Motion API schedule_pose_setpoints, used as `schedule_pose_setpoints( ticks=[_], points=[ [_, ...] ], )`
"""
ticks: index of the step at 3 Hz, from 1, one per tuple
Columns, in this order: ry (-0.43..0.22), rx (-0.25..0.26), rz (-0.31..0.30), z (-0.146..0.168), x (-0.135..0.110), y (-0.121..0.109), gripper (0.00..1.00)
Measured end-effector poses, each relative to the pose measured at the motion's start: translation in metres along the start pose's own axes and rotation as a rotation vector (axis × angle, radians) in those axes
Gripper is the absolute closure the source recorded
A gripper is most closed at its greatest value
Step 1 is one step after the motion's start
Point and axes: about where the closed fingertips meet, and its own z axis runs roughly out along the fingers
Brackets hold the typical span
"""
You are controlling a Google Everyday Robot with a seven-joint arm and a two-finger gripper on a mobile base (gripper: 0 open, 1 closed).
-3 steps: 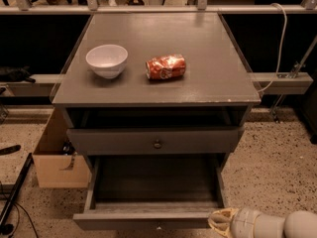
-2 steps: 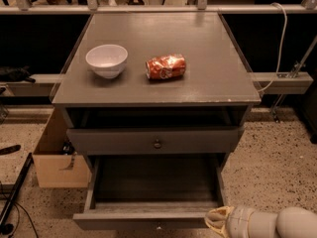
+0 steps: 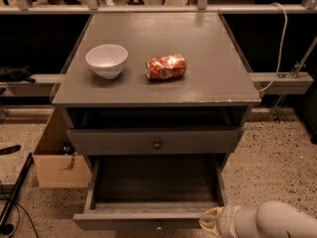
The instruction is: Close middle drawer
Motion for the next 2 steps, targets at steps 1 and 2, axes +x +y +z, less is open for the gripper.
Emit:
schedule_pose_setpoints(
  ticks=[1,2],
  points=[
    [0.036,-0.033,-0.013,0.02,0.012,0.007,1.0],
    [0.072,-0.066,-0.03,0.035,0.03,0.029,1.0]
  ],
)
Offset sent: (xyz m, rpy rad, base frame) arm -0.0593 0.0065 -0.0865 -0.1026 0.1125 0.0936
